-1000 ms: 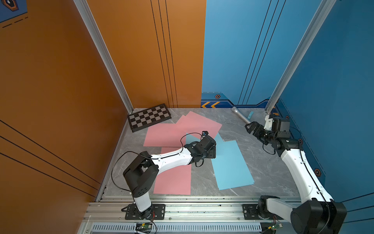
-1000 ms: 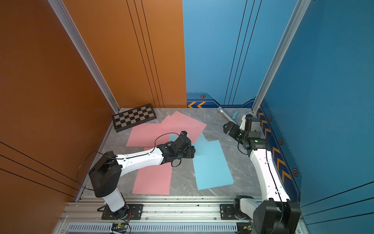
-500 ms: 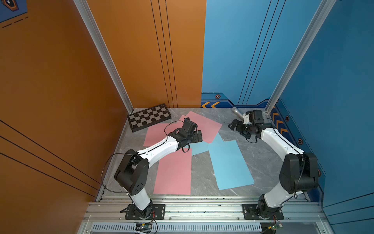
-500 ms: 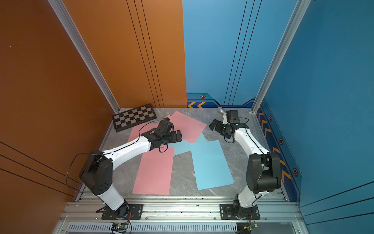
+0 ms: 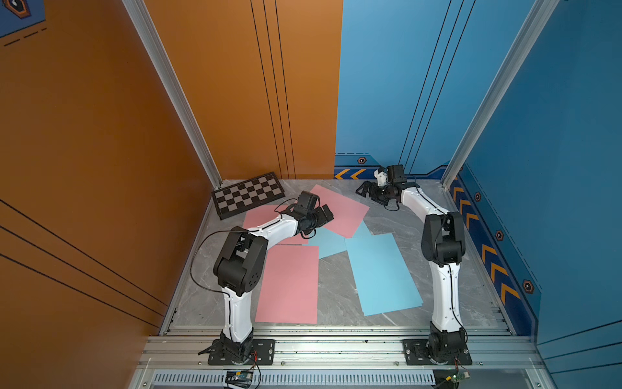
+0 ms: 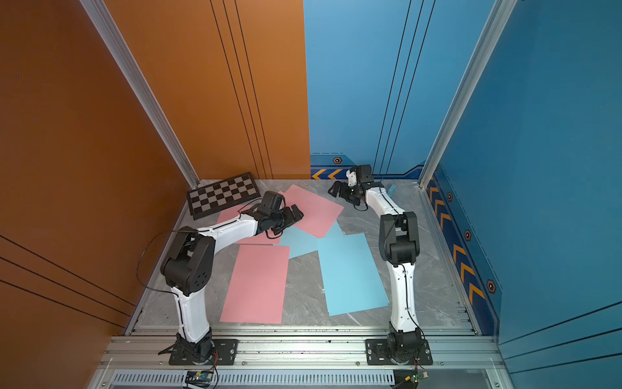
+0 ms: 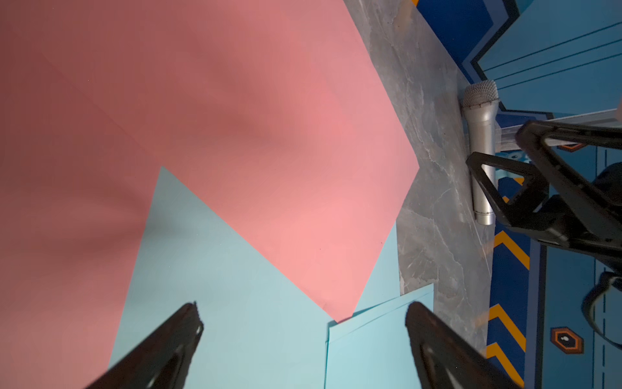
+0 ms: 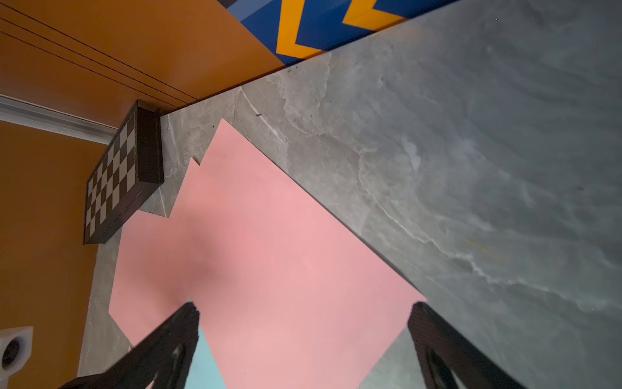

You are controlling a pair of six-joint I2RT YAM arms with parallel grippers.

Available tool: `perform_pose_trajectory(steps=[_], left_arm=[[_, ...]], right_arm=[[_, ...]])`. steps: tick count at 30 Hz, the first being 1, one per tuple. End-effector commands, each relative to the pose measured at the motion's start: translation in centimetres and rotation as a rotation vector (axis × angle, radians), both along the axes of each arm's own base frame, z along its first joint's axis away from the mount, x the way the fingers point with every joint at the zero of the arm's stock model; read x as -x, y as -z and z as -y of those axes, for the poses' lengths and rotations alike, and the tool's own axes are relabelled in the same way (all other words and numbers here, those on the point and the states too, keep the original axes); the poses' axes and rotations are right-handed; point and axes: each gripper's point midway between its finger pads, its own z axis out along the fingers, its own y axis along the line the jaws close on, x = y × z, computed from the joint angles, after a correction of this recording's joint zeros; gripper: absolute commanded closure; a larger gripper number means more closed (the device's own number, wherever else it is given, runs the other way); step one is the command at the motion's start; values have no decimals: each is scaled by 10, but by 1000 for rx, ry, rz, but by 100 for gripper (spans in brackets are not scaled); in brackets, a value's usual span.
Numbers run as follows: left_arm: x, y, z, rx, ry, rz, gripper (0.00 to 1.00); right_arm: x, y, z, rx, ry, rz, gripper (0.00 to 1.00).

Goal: Sort the scattered colored papers by color
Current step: Pick up the colored paper.

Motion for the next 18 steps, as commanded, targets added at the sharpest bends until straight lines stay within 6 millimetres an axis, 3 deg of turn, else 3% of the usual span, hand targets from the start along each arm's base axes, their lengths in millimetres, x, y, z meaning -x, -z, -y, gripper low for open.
perform_pose_trajectory(steps=[1,11,18], left_arm=[[-15,-3,8,88,-19,-13,2],[-28,37,12,90,-46,-98,2],[-22,41,4,39,-62,-116,2]], right_arm=[[-5,-2,-18,0,-95,25,1],[-20,29,-36,-35,-141,-7,2],[-13,52,-47,-65,-161,-70,3]])
